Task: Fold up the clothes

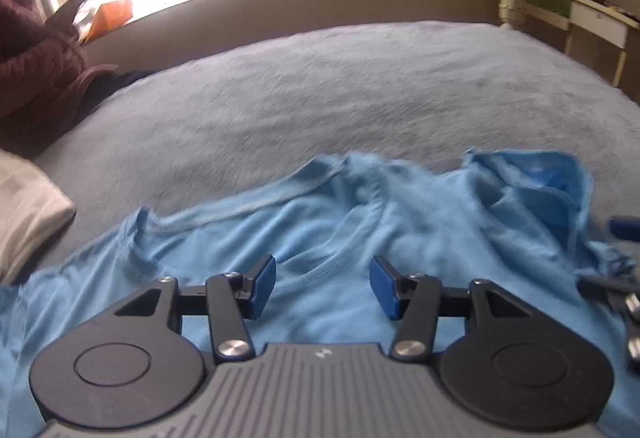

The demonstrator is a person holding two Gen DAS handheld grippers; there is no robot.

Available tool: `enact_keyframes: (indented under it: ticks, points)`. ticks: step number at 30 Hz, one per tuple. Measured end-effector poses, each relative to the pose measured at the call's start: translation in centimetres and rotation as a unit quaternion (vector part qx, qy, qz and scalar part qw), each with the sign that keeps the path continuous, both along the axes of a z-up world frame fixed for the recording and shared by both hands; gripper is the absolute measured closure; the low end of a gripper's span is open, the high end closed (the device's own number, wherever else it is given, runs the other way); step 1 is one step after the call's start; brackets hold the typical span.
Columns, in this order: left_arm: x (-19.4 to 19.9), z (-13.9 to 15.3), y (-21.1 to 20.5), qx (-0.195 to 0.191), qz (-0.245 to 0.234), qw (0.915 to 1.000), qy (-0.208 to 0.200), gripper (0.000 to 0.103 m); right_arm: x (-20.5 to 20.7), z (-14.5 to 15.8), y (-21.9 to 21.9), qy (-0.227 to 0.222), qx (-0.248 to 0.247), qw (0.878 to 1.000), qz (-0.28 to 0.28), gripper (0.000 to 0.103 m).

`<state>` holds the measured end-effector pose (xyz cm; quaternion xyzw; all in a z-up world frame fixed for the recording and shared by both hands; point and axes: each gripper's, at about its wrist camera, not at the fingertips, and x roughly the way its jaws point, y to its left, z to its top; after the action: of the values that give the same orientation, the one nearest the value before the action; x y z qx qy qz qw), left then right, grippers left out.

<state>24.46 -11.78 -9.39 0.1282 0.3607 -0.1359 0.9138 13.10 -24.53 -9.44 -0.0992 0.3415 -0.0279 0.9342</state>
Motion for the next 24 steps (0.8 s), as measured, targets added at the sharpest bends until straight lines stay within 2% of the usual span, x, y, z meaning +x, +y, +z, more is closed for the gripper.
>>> enact_keyframes:
  ticks: [1, 3, 5, 9, 11, 12, 15, 16, 20, 23, 24]
  points:
    - [-0.1, 0.7, -0.4, -0.004, -0.010, 0.9999, -0.002, 0.049, -0.2, 0.3, -0.9, -0.009, 0.025, 0.999, -0.019, 0.089]
    - [-0.2, 2.1, -1.2, -0.016, -0.032, 0.9994, 0.000, 0.049, -0.7, 0.7, -2.8, -0.031, 0.078, 0.995, -0.061, 0.097]
    - [0.4, 3.1, -2.1, -0.041, -0.044, 0.9980, 0.020, 0.048, -1.8, 0.8, -4.9, -0.053, 0.136, 0.984, -0.105, 0.099]
    - [2.3, 4.3, -3.7, -0.105, -0.045, 0.9902, 0.081, 0.047, -4.2, 0.5, -8.4, -0.092, 0.242, 0.950, -0.174, 0.100]
    - [3.7, 4.1, -4.1, -0.149, -0.033, 0.9808, 0.121, 0.045, -5.2, -0.1, -9.3, -0.104, 0.275, 0.938, -0.184, 0.100]
    - [4.5, 3.9, -4.4, -0.172, -0.026, 0.9741, 0.144, 0.044, -5.4, -0.3, -9.4, -0.105, 0.281, 0.936, -0.184, 0.100]
    - [7.1, 3.1, -5.5, -0.219, 0.001, 0.9556, 0.197, 0.043, -5.6, -0.9, -9.2, -0.100, 0.278, 0.939, -0.175, 0.100]
    - [7.7, 3.0, -6.0, -0.222, 0.005, 0.9539, 0.202, 0.043, -5.7, -1.1, -9.1, -0.098, 0.275, 0.941, -0.171, 0.100]
    - [9.9, 3.0, -8.4, -0.210, 0.002, 0.9552, 0.209, 0.041, -6.4, -0.5, -8.0, -0.115, 0.226, 0.957, -0.140, 0.100]
    - [10.9, 3.1, -10.8, -0.178, -0.024, 0.9597, 0.216, 0.041, -6.3, -0.4, -6.5, -0.116, 0.182, 0.972, -0.092, 0.100]
    - [10.9, 3.2, -11.2, -0.169, -0.030, 0.9612, 0.216, 0.041, -6.5, -0.3, -5.6, -0.120, 0.164, 0.977, -0.060, 0.100]
